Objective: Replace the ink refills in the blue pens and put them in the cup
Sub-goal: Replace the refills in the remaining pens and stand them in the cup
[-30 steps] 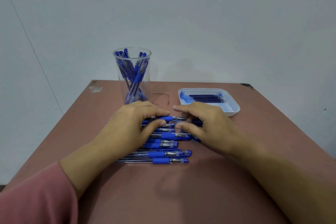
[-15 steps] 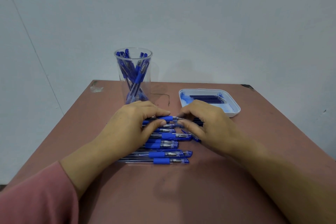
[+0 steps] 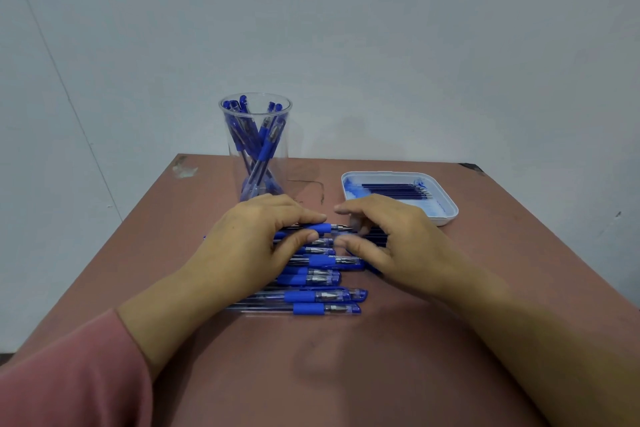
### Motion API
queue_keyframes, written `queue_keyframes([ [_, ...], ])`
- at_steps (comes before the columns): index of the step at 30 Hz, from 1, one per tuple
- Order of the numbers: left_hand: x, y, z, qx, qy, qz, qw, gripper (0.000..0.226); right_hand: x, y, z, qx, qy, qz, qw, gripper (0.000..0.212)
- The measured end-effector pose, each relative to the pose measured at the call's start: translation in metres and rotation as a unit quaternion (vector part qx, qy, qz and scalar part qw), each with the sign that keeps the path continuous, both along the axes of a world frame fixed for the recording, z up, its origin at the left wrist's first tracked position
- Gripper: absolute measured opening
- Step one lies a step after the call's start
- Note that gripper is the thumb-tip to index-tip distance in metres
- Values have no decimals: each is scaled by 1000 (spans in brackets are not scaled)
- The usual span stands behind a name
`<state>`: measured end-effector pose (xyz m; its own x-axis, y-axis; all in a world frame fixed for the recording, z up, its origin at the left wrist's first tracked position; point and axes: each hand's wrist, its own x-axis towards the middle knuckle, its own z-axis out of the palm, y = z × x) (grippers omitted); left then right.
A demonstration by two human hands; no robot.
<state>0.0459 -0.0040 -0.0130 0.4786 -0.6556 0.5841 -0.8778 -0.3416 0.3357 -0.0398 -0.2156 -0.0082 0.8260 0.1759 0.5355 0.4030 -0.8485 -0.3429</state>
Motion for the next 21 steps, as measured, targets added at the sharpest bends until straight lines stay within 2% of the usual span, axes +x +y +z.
queue_keyframes([
  [4, -1, 0, 0, -4, -1, -1, 1000, 25, 1, 3, 0, -34, -37, 7, 999, 15],
  [8, -1, 0, 0, -1, -1, -2, 1000, 25, 1, 1, -1, -21, -1, 0, 1000, 30],
  [11, -1, 0, 0, -7, 1, -1, 1000, 26, 0, 1, 0, 4, -12, 9, 1000, 29],
  [14, -2, 0, 0, -11, -4, -2, 1000, 25, 1, 2, 0, -34, -46, 16, 998, 15],
  [19, -2, -1, 0, -19, -8, -4, 1000, 25, 2, 3, 0, -21, -15, 10, 1000, 30],
  [21, -2, -2, 0, -26, -4, -5, 1000, 25, 1, 2, 1, -8, -20, 19, 1000, 25],
])
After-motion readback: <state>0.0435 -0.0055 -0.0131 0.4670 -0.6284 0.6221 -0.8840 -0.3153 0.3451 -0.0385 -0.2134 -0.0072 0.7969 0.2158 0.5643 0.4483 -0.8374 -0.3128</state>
